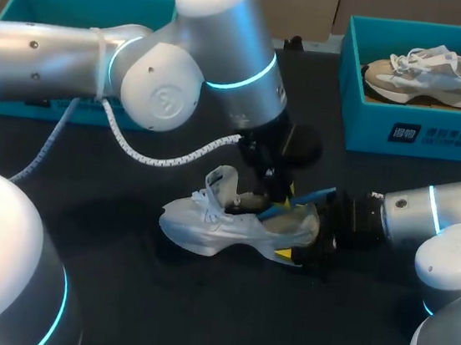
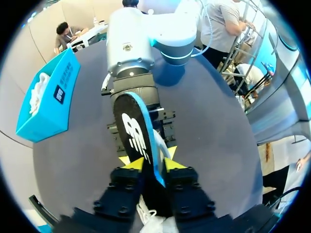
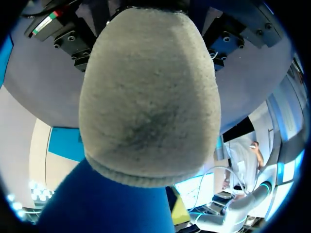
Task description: Take the shoe out of the shoebox, open the shoe tongue, remove and reinsert the insole, then place the shoe into the shoebox
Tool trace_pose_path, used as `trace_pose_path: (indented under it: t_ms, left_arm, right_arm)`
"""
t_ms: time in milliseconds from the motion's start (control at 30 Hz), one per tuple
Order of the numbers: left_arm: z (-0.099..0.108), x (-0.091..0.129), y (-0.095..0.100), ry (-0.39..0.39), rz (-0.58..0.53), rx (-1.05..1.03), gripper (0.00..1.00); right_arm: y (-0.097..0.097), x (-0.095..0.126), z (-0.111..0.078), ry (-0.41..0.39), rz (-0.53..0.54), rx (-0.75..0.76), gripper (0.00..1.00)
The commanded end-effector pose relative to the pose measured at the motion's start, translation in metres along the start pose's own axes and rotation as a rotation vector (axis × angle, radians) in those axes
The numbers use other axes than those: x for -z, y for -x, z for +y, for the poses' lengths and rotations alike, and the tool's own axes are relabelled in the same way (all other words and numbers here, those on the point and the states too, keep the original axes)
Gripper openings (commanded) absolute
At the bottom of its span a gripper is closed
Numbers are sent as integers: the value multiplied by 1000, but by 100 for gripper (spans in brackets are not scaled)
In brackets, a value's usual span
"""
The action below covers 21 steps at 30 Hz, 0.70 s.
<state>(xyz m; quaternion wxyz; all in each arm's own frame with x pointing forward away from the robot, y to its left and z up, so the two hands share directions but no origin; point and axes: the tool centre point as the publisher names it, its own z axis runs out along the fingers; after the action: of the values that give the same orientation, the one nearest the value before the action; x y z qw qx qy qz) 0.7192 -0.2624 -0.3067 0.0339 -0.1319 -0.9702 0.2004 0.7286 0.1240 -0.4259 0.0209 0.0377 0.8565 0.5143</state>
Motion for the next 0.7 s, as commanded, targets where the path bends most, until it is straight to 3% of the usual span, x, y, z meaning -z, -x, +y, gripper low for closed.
trace_pose_path:
  t_ms: [33,133,200,300,367,400,700]
  left_arm:
    - [3,1,-9,-12,-45,3,71]
    - [3,0,-11,-18,-75,3,81]
    - [3,0,-12,-36,-114,9,82]
    - [4,1,-12,-77,-151,31,73]
    - [5,2,-11,-107,-175,53,53]
    - [5,2,-10,-116,-180,59,49]
    - [5,5,-3,-203,-284,129,46]
  right_arm:
    - [0,-5,-1,-7,-2,-1,0]
    - [0,-5,-1,-7,-2,-1,0]
    - [0,-5,-1,-7,-2,-1,0]
    - [0,-5,-1,-7,-2,-1,0]
    - [0,-5,-1,-7,-2,-1,0]
    - [0,-5,-1,-7,-2,-1,0]
    - [0,-5,-1,-7,-2,-1,0]
